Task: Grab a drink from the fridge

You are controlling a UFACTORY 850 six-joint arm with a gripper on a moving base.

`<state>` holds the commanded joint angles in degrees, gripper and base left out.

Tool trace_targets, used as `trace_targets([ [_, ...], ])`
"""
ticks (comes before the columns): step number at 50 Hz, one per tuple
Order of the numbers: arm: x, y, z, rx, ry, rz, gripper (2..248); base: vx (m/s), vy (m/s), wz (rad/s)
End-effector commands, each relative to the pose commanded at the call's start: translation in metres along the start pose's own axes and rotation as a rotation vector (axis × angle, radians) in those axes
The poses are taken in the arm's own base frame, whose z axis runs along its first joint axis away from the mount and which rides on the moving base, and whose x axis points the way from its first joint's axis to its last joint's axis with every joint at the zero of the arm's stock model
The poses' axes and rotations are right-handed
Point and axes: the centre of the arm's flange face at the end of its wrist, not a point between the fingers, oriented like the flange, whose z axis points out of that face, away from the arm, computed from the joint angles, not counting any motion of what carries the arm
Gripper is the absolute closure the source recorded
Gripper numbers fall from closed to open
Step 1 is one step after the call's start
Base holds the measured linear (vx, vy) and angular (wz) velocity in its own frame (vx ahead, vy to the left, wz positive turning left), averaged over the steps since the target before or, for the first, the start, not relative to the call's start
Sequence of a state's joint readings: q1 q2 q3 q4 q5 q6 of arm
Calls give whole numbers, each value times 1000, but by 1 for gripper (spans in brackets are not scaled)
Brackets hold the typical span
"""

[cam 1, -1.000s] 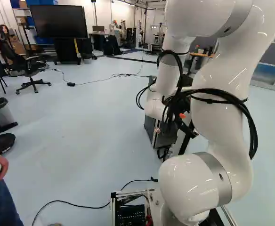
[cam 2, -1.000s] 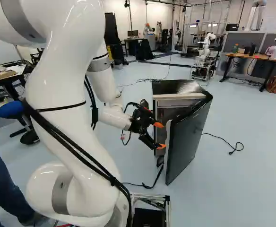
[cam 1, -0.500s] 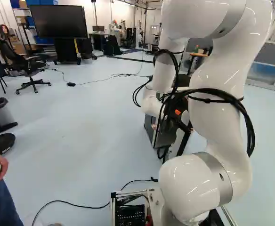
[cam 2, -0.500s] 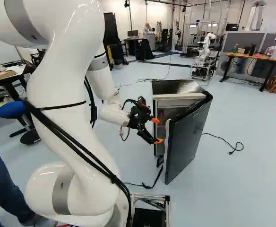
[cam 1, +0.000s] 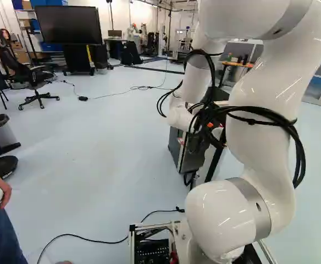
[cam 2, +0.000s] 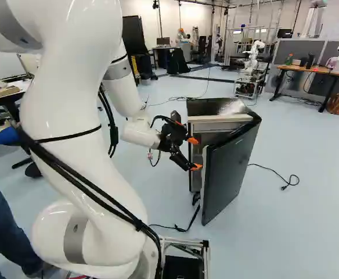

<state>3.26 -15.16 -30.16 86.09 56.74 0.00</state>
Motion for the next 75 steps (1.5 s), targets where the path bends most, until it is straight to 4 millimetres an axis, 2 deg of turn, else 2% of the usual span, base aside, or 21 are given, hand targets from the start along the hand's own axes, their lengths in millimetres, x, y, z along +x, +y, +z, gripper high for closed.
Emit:
trace_targets([
  [16,12,-23,26,-38,20,58,3,0,0,0],
  [29,24,-30,49,-79,38,99,3,0,0,0],
  [54,46,-14,89,-290,20,270,3,0,0,0],
  [75,69,-5,122,-367,44,340,3,0,0,0],
])
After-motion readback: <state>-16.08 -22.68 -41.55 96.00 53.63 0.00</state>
